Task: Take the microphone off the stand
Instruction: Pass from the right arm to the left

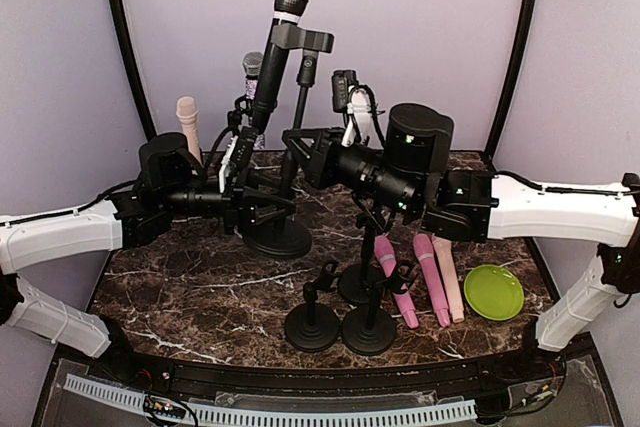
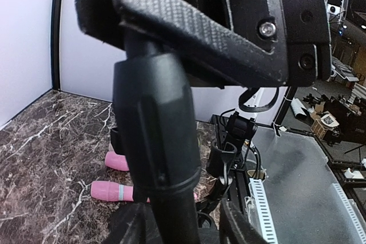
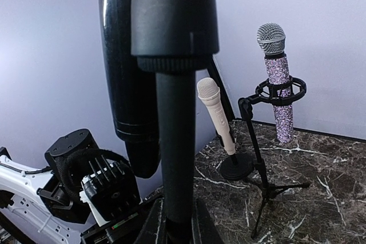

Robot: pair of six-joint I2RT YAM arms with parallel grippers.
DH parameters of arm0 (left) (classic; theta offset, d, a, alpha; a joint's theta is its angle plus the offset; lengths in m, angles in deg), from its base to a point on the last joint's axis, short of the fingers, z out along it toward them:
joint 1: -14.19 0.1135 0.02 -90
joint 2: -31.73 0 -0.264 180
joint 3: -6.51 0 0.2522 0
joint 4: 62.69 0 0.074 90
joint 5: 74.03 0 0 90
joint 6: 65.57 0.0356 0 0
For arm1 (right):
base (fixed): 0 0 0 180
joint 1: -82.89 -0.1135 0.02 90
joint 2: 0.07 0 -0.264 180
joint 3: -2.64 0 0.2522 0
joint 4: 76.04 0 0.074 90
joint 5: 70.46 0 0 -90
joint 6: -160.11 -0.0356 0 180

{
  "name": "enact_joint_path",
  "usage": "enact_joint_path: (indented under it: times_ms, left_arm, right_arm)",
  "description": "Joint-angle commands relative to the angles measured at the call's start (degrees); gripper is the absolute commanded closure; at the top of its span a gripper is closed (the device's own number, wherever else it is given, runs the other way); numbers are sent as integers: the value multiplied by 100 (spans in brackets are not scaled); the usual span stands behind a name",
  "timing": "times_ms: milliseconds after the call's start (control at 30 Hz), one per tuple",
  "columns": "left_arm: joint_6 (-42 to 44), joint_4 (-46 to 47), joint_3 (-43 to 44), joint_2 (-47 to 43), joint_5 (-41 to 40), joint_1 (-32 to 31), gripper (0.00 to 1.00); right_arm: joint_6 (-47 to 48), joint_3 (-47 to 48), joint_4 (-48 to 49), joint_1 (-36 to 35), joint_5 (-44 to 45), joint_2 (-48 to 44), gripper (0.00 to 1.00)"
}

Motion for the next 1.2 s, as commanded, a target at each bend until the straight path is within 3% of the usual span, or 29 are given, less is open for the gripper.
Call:
enact_joint_path:
  times_ms: [0, 167, 267, 467, 533, 667, 1000, 1167]
  left_arm:
    - [32, -9, 75, -39, -52, -18, 61]
    - [21, -7, 74, -33, -105, -22, 89]
    - [-19, 6, 50, -75, -261, -26, 100]
    - [-265, 64, -39, -186, -907, -12, 100]
    - [-322, 127, -83, -254, -1085, -16, 100]
    - [-389, 272, -237, -429, -1338, -2, 100]
    - [-410, 392, -379, -511, -1427, -4, 100]
    - [-400, 391, -409, -513, -1434, -4, 100]
  right_arm:
    - [39, 222, 900, -75, 226, -169, 100]
    - [-7, 188, 790, -74, 386, -205, 100]
    - [-42, 111, 621, -70, 408, -253, 96]
    - [-337, -242, 418, -74, 294, -391, 35]
    - [-344, -138, 127, -88, 253, -322, 24]
    - [-486, 222, -667, -189, 622, -11, 22]
    - [-979, 608, -1211, -251, 849, 489, 21]
    - [-1068, 1072, -1608, -250, 925, 788, 33]
